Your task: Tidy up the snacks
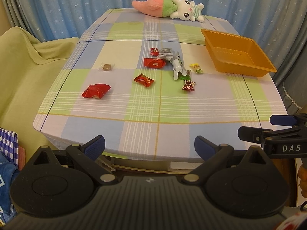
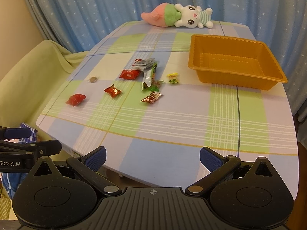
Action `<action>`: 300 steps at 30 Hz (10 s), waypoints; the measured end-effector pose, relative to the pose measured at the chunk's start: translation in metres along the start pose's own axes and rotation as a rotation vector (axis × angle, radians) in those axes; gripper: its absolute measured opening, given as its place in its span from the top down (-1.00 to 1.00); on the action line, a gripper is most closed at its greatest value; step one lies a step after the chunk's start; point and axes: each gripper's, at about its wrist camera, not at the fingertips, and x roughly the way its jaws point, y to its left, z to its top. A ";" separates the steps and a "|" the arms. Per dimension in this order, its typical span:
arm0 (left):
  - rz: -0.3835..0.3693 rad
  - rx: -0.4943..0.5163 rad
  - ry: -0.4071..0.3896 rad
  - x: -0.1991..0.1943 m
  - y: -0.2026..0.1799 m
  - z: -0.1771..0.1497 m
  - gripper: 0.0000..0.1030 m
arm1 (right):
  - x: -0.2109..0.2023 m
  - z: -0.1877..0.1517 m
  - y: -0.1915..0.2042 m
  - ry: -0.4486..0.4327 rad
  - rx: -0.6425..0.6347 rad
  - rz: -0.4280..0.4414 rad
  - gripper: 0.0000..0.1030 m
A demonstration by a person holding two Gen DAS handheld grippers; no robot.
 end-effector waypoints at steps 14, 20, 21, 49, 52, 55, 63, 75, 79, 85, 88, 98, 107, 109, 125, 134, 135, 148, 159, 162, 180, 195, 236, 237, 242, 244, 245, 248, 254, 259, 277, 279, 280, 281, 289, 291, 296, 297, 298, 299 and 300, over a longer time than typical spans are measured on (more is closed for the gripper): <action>0.001 -0.001 -0.003 0.004 0.005 0.009 -0.93 | 0.005 0.011 0.006 -0.001 -0.005 -0.001 -1.00; 0.000 0.005 -0.003 0.007 0.005 0.012 -0.93 | 0.005 0.010 0.005 0.000 -0.005 -0.001 -1.00; -0.001 0.005 -0.003 0.007 0.005 0.012 -0.93 | 0.006 0.011 0.006 0.000 -0.003 -0.002 -1.00; -0.008 -0.004 0.018 0.020 0.011 0.024 -0.93 | 0.024 0.023 0.004 0.019 0.009 0.003 -1.00; -0.007 -0.009 0.023 0.023 0.015 0.025 -0.93 | 0.027 0.023 0.005 0.021 0.009 0.005 -1.00; -0.003 -0.018 0.026 0.024 0.021 0.026 -0.93 | 0.031 0.026 0.006 0.025 0.012 0.005 -1.00; 0.005 -0.034 0.027 0.031 0.039 0.033 -0.93 | 0.043 0.033 0.012 0.033 0.010 0.010 -1.00; 0.038 -0.115 0.015 0.051 0.092 0.043 -0.93 | 0.071 0.042 0.007 0.003 0.027 -0.006 -1.00; 0.060 -0.124 0.005 0.061 0.109 0.044 -0.93 | 0.086 0.045 0.005 -0.005 0.032 0.005 -1.00; 0.083 -0.129 -0.007 0.076 0.128 0.048 -0.93 | 0.109 0.050 0.008 -0.012 0.024 -0.003 -0.99; 0.086 -0.137 0.000 0.085 0.135 0.052 -0.93 | 0.119 0.053 0.009 -0.025 0.029 -0.019 -0.89; 0.100 -0.147 0.019 0.111 0.162 0.059 -0.92 | 0.153 0.068 0.005 -0.043 0.100 -0.026 -0.15; 0.105 -0.146 0.024 0.124 0.182 0.065 -0.92 | 0.174 0.077 0.002 -0.057 0.142 -0.085 0.19; 0.103 -0.140 0.026 0.126 0.185 0.066 -0.92 | 0.178 0.078 0.003 -0.057 0.144 -0.101 0.23; -0.004 -0.048 0.019 0.144 0.190 0.074 -0.76 | 0.187 0.070 0.026 -0.049 0.056 -0.199 0.58; -0.109 0.085 -0.014 0.158 0.180 0.079 -0.58 | 0.166 0.064 0.025 -0.064 0.133 -0.244 0.59; -0.117 0.113 -0.019 0.159 0.178 0.079 -0.55 | 0.163 0.063 0.025 -0.068 0.144 -0.250 0.59; -0.188 0.372 -0.031 0.170 0.177 0.078 -0.46 | 0.135 0.044 0.025 -0.105 0.279 -0.316 0.59; -0.267 0.477 -0.014 0.191 0.159 0.091 -0.04 | 0.111 0.027 0.027 -0.137 0.350 -0.373 0.59; -0.289 0.472 0.006 0.194 0.157 0.092 0.21 | 0.106 0.021 0.026 -0.140 0.370 -0.387 0.59; -0.291 0.317 0.005 0.168 0.149 0.095 0.56 | 0.099 0.024 0.023 -0.162 0.342 -0.312 0.59; -0.253 0.172 -0.060 0.126 0.036 0.124 0.56 | 0.069 0.064 -0.072 -0.207 0.224 -0.150 0.59; -0.218 0.164 -0.023 0.224 -0.257 0.237 0.55 | 0.092 0.163 -0.273 -0.197 0.157 -0.054 0.59; -0.215 0.168 -0.024 0.226 -0.258 0.238 0.55 | 0.092 0.164 -0.274 -0.197 0.158 -0.053 0.59; -0.212 0.175 -0.026 0.232 -0.262 0.238 0.39 | 0.094 0.166 -0.275 -0.197 0.160 -0.049 0.59; -0.210 0.176 -0.033 0.233 -0.262 0.238 0.22 | 0.095 0.167 -0.276 -0.196 0.164 -0.045 0.59; -0.208 0.179 -0.037 0.233 -0.262 0.237 0.19 | 0.095 0.167 -0.277 -0.196 0.165 -0.044 0.58; -0.205 0.183 -0.031 0.233 -0.259 0.235 0.19 | 0.095 0.166 -0.278 -0.194 0.171 -0.040 0.58; -0.223 0.150 -0.020 0.227 -0.241 0.226 0.19 | 0.097 0.166 -0.280 -0.190 0.179 -0.033 0.58; -0.222 0.117 -0.019 0.219 -0.229 0.220 0.17 | 0.099 0.170 -0.278 -0.198 0.173 -0.030 0.58; -0.218 0.059 -0.084 0.172 -0.189 0.188 -0.02 | 0.066 0.154 -0.266 -0.303 0.191 0.002 -0.31; -0.215 0.052 -0.089 0.166 -0.183 0.182 -0.04 | 0.060 0.146 -0.264 -0.302 0.192 0.007 -0.32; -0.212 0.045 -0.089 0.163 -0.178 0.178 -0.04 | 0.058 0.142 -0.263 -0.301 0.193 0.009 -0.32; -0.209 0.039 -0.090 0.160 -0.174 0.174 -0.04 | 0.056 0.138 -0.262 -0.297 0.193 0.013 -0.32; -0.154 -0.029 -0.090 0.137 -0.134 0.142 -0.04 | 0.043 0.113 -0.244 -0.267 0.162 0.029 -0.33; -0.139 -0.043 -0.089 0.132 -0.125 0.133 -0.04 | 0.042 0.108 -0.238 -0.258 0.147 0.027 -0.33; -0.108 -0.090 -0.076 0.125 -0.097 0.112 -0.04 | 0.042 0.095 -0.221 -0.234 0.127 0.033 -0.33; -0.103 -0.097 -0.071 0.125 -0.092 0.108 -0.04 | 0.043 0.092 -0.218 -0.227 0.133 0.040 -0.33; -0.099 -0.103 -0.067 0.124 -0.087 0.104 -0.04 | 0.043 0.089 -0.214 -0.222 0.139 0.050 -0.33; -0.096 -0.108 -0.065 0.124 -0.082 0.101 -0.04 | 0.043 0.087 -0.211 -0.217 0.144 0.059 -0.33; -0.092 -0.111 -0.061 0.124 -0.077 0.098 -0.04 | 0.044 0.084 -0.207 -0.211 0.148 0.066 -0.33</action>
